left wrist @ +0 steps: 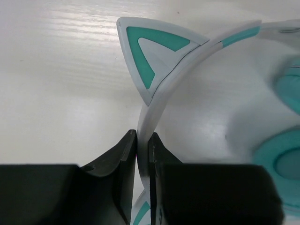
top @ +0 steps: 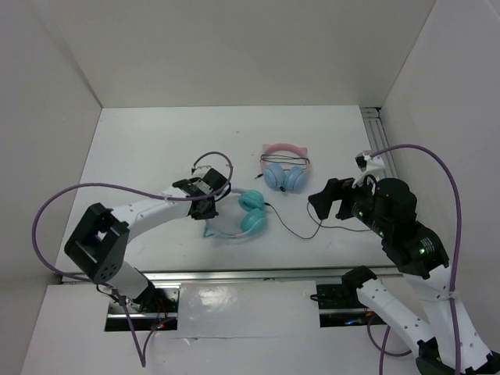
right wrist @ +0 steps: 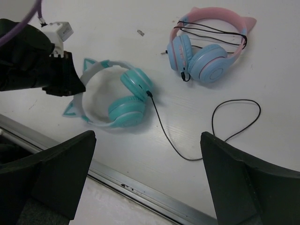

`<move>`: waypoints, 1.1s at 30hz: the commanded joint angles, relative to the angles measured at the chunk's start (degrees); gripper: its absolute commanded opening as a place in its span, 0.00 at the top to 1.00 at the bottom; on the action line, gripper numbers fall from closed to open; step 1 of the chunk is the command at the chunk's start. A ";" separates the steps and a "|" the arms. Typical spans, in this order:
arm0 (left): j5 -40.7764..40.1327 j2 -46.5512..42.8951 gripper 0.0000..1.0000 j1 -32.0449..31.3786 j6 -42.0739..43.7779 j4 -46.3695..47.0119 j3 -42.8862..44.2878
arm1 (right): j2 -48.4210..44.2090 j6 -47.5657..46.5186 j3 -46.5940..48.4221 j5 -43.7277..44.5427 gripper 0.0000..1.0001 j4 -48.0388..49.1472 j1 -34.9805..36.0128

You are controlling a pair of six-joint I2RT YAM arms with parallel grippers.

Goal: Wrap the headphones

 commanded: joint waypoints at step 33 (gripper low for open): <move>-13.01 -26.19 1.00 4.54 13.82 -47.91 54.24 | 26.97 5.50 -31.96 -38.16 0.03 91.39 7.25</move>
